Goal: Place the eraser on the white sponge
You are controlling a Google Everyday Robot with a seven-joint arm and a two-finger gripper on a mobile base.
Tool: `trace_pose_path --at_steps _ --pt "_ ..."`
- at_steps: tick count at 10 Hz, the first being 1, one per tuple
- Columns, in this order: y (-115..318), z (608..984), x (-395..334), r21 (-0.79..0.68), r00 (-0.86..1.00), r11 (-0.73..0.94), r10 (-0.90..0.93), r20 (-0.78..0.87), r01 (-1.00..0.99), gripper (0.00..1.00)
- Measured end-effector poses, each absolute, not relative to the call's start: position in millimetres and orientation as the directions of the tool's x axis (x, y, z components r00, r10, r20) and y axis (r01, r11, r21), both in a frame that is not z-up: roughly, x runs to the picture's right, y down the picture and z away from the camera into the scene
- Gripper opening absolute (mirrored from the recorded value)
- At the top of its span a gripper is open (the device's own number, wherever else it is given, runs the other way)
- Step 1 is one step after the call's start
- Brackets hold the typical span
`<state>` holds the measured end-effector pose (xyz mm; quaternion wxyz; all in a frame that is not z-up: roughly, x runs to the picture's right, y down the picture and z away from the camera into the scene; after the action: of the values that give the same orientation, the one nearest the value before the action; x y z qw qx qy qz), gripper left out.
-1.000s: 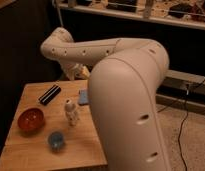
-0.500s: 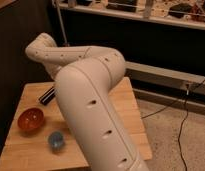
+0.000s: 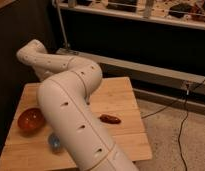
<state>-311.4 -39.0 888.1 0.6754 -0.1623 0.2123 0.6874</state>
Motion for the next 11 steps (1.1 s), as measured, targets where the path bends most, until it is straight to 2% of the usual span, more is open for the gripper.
trace_pose_path --at_steps 5,11 --pt "-36 912 -324 0.187 -0.301 -0.24 0.834 -0.463 -0.953 0.65" --pt "-21 927 -331 0.153 -0.325 -0.287 0.8 -0.504 -0.946 0.65"
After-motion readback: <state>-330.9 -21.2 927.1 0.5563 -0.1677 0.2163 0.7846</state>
